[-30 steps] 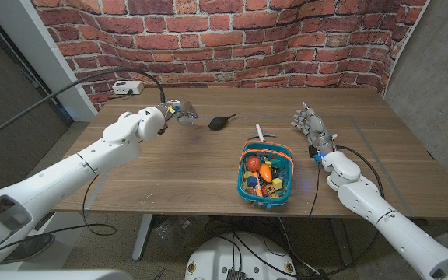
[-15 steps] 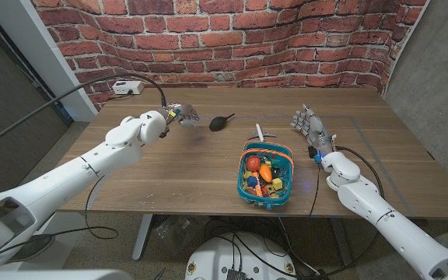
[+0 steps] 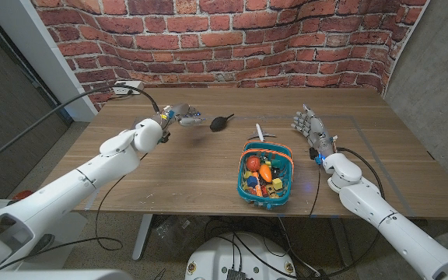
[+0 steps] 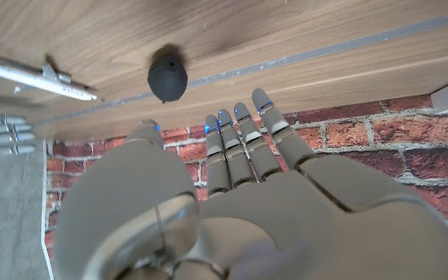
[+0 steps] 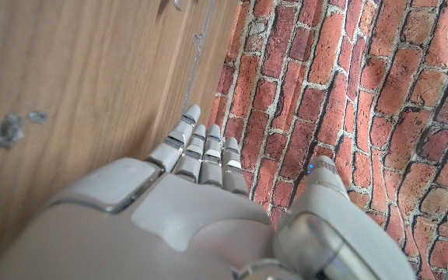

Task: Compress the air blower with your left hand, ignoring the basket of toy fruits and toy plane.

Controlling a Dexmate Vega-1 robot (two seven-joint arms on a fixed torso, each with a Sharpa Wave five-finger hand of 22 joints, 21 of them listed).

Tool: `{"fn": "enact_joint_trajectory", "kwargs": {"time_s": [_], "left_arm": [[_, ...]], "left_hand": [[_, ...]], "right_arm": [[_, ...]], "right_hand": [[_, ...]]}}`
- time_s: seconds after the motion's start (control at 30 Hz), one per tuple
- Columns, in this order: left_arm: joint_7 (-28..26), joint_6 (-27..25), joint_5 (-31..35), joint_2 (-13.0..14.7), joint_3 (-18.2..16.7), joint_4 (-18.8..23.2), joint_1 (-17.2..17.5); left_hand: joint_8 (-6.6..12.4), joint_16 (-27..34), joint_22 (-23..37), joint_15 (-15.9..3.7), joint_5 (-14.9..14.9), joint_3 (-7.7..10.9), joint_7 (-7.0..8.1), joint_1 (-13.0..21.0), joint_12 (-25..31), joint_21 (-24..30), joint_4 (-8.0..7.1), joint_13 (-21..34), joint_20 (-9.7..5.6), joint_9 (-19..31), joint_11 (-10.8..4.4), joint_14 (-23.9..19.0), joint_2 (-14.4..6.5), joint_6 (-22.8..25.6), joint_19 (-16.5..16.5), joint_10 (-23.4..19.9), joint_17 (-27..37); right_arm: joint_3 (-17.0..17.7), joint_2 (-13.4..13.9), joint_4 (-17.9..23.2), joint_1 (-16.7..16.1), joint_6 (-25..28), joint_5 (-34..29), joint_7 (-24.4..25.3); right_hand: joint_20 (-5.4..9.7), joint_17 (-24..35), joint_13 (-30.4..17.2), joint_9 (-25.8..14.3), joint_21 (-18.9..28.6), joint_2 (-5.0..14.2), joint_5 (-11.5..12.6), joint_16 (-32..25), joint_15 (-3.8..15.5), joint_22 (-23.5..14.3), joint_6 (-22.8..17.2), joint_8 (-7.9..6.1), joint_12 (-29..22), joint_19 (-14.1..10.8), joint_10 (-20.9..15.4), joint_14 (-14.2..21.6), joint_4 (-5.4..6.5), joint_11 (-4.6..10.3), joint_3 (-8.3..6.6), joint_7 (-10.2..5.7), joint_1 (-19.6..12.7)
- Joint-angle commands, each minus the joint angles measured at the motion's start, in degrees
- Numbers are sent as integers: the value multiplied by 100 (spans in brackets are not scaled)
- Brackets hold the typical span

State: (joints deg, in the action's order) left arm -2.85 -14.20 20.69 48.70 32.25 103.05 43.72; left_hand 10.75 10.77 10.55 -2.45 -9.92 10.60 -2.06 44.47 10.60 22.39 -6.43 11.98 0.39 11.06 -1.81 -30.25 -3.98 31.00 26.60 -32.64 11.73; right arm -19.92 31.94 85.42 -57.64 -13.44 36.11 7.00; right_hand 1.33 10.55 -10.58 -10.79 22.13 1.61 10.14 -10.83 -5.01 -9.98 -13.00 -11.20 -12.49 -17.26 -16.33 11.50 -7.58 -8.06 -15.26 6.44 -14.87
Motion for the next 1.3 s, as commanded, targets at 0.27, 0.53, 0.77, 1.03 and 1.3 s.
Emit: {"fn": "enact_joint_trajectory", "kwargs": {"time_s": [0.27, 0.53, 0.77, 1.03, 1.3], "left_arm": [[-1424, 1589, -1968, -664, -957, -660, 963], [-1185, 2278, -2947, -903, -1146, -1025, 1052], [-708, 2881, -3712, -1110, -1187, -1399, 999], [-373, 3135, -4299, -1256, -1208, -1585, 1005], [-91, 3153, -4731, -1379, -1144, -1715, 1003]], "left_hand": [[0, 69, 41, 172, -43, -92, -123, -293, 68, 38, -160, 6, 85, 12, 241, -73, 12, -121, 92, -18, -3], [-50, -57, 32, 305, -91, -367, -161, -848, -3, -282, -261, -1, 335, 7, 396, 544, 54, -741, -609, 436, -26], [-84, -74, 5, 415, -141, -641, -144, -1300, -25, -664, -256, -25, 357, -5, 500, 1333, 135, -1585, -1285, 1200, -61], [-81, -96, 8, 444, -238, -1014, -118, -1842, -33, -1037, -259, -54, 321, -18, 516, 2246, 290, -2486, -2029, 2141, -76], [-102, -92, 17, 457, -337, -1277, -118, -2178, -33, -1143, -249, -74, 150, -30, 469, 2818, 398, -3258, -2526, 2736, -84]], "right_arm": [[-4, -2, -209, 149, -348, -111, -256], [12, 12, -298, 188, -562, -176, -370], [63, 82, -427, 201, -880, -143, -700], [161, 36, -560, 185, -1071, 140, -1012], [200, 97, -560, 170, -1092, 178, -1105]], "right_hand": [[-21, 4, -24, -41, -60, 22, -13, 28, -21, -34, -574, -199, 6, -42, -32, 25, 11, 11, 30, -328, 41], [-27, 2, -23, -38, -102, 3, -14, 28, -17, -35, -164, -8, 11, -61, -24, 22, 4, 24, 41, -176, 45], [-29, 16, -23, -24, -228, -76, -21, 74, -7, -36, -86, 23, 62, 134, 113, -178, 43, 2, 121, -135, 163], [-33, 23, -22, -17, -294, -155, -16, 78, -2, -36, -46, 36, 86, 217, 200, -285, 79, 11, 199, -139, 278], [-32, 27, -22, -11, -342, -221, -7, 69, 6, -36, 90, 76, 92, 266, 243, -336, 112, 20, 268, -81, 382]]}}
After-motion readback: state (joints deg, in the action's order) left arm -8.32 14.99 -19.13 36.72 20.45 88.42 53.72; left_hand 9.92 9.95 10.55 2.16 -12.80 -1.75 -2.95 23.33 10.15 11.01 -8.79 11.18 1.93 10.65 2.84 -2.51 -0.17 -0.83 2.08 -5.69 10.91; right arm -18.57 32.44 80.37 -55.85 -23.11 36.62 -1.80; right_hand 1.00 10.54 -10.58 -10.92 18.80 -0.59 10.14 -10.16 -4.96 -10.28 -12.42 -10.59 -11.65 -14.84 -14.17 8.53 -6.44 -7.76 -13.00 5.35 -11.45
